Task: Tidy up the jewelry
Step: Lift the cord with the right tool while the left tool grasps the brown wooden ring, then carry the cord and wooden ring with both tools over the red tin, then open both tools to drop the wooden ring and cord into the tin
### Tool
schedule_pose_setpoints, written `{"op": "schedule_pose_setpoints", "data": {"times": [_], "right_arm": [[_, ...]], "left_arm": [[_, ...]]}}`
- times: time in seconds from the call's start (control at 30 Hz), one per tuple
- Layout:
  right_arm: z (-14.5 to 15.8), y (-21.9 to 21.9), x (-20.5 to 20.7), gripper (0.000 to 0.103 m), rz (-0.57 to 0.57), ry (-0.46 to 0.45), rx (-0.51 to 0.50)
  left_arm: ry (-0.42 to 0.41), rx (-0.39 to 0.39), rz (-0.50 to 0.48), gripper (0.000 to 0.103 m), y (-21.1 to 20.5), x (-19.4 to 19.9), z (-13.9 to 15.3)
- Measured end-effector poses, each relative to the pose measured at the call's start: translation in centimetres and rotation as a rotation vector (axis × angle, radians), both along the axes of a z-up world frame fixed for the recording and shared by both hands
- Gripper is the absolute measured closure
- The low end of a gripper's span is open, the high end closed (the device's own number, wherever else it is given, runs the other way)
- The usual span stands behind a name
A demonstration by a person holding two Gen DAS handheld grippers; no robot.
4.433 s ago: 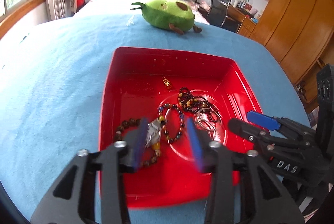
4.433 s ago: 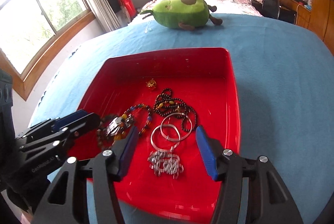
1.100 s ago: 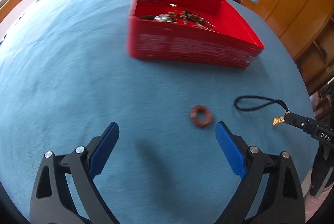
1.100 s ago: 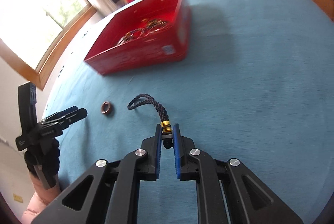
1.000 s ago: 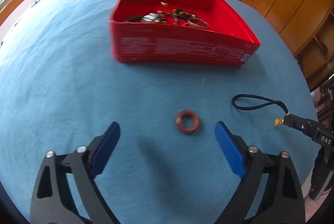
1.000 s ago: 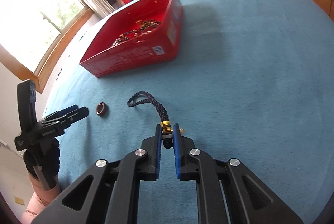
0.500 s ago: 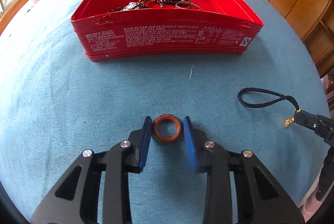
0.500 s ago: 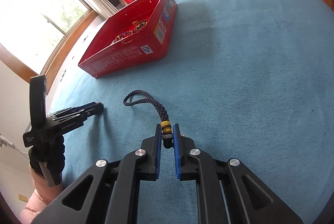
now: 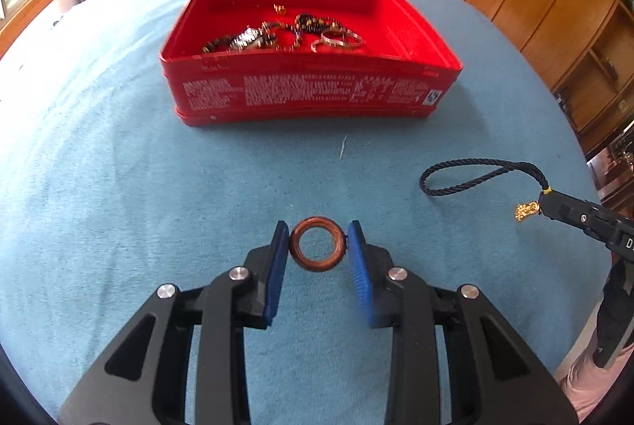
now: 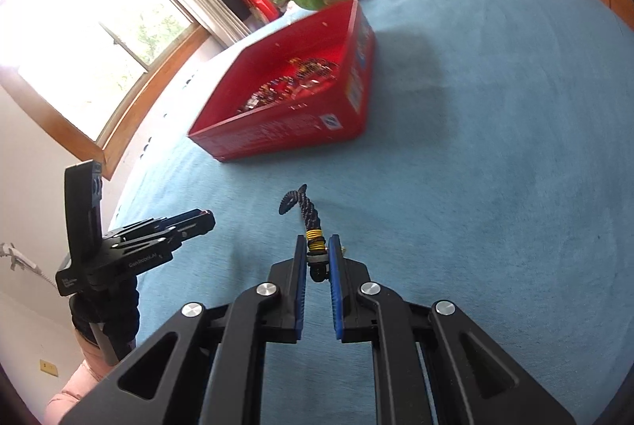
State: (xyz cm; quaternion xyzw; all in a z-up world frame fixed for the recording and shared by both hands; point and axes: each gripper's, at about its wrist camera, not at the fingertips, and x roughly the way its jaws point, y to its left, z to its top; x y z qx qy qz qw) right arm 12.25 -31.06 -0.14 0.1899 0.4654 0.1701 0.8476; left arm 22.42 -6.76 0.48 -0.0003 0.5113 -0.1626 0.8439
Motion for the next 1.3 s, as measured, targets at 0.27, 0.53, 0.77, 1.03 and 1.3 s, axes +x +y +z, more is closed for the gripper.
{"op": "schedule_pose_setpoints", "data": {"times": [0.27, 0.53, 0.77, 1.03, 1.3], "right_arm": [[3.0, 2.4, 0.3, 0.093, 0.039, -0.059, 0.002], [6.0, 4.3, 2.4, 0.093, 0.054, -0.114, -0.002], [8.1, 5.5, 6.5, 0.093, 0.047, -0.146, 0.004], [7.2, 6.8, 12.2, 0.093, 0.013, -0.144, -0.005], [4.6, 6.8, 16.9, 0.093, -0.029, -0.124, -0.021]], "left_arm": [[-0.068, -0.028, 0.002, 0.074, 1.4, -0.8, 3.3], [-0.123, -0.036, 0.018, 0.074, 2.1, 0.4, 6.4], [-0.144, -0.053, 0.042, 0.074, 1.9, 3.8, 8.5], [-0.129, -0.074, 0.084, 0.074, 1.3, 9.3, 7.6], [-0.092, -0.058, 0.100, 0.074, 0.9, 14.2, 4.7]]}}
